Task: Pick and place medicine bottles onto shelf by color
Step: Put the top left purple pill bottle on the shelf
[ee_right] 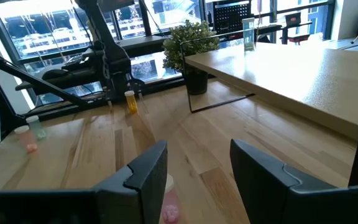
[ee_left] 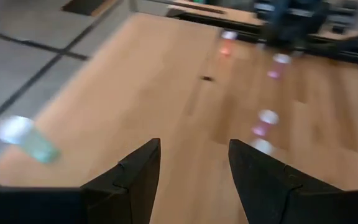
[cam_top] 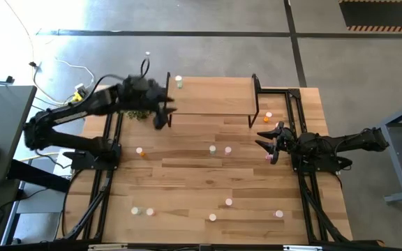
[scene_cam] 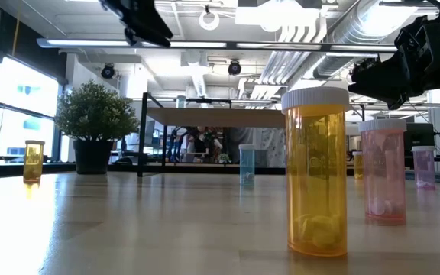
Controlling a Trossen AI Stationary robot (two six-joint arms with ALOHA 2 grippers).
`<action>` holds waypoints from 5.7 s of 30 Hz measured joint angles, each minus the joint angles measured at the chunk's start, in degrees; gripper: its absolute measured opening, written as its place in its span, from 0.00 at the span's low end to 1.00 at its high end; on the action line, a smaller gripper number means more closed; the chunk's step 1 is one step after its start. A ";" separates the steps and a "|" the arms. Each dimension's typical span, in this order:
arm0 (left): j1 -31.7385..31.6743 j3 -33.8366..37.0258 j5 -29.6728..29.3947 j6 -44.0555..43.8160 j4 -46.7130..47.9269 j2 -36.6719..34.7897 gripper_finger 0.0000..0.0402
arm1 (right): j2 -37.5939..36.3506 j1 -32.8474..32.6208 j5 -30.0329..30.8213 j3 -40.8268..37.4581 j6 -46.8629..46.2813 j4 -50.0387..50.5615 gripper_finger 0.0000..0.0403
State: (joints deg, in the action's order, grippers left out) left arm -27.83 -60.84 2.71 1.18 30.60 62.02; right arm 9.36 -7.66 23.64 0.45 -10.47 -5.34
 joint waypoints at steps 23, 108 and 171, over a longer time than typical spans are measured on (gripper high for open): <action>26.43 26.08 -13.57 -14.37 -17.83 -13.38 0.45 | 0.01 0.17 0.37 0.00 -0.03 -2.09 0.42; 32.89 30.03 -18.35 -16.01 -20.14 -16.44 0.45 | 81.84 0.10 -2.34 24.02 -8.51 -26.21 0.30; 32.74 30.01 -18.33 -16.03 -20.14 -16.44 0.45 | 55.15 38.39 -6.77 48.58 3.40 11.24 0.24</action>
State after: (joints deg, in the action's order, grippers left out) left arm 4.91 -30.83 -15.62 -14.85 10.46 45.58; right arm 64.51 30.74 16.86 49.04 -7.07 5.90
